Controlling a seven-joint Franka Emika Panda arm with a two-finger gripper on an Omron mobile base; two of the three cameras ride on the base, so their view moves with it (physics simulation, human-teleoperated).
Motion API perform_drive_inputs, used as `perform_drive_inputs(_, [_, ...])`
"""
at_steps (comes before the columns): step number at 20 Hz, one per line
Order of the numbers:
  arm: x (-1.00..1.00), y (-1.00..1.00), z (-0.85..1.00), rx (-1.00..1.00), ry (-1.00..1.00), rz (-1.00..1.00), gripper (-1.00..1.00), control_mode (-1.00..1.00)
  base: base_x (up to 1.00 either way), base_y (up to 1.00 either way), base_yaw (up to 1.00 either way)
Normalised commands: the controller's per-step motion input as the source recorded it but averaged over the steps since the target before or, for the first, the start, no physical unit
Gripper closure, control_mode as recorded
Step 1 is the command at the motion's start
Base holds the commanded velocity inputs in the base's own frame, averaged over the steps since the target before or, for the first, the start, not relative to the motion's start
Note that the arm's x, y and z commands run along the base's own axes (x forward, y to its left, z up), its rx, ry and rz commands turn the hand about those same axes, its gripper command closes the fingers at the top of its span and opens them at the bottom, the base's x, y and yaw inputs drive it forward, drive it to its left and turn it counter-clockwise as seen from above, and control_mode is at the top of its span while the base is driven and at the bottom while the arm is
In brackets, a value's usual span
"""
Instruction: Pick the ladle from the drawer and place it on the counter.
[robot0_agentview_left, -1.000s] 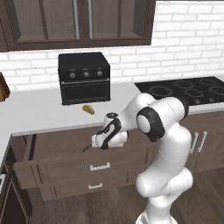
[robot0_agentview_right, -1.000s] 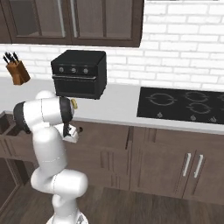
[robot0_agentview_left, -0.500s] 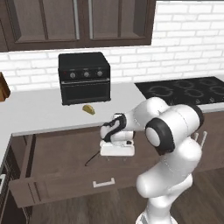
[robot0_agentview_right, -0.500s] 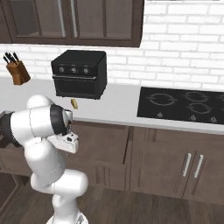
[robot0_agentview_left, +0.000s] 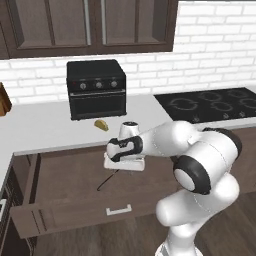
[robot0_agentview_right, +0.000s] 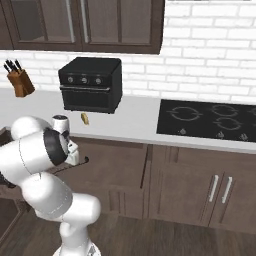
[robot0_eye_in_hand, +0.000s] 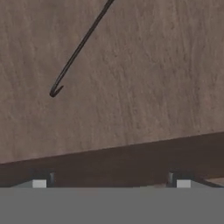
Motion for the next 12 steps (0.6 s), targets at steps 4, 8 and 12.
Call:
perform_drive_inputs(4, [0.77, 0.82, -0.32, -0.11, 0.0, -0.14, -1.0, -1.0, 0.0, 0.0, 0.0])
perform_drive_inputs(8, [0.43, 0.68, -0.44, -0.12, 0.0, -0.17, -1.0, -1.0, 0.0, 0.0, 0.0])
perform_drive_inputs(12, [0.33, 0.2, -0.44, -0.08, 0.06, -0.1, -1.0, -1.0, 0.0, 0.0, 0.0])
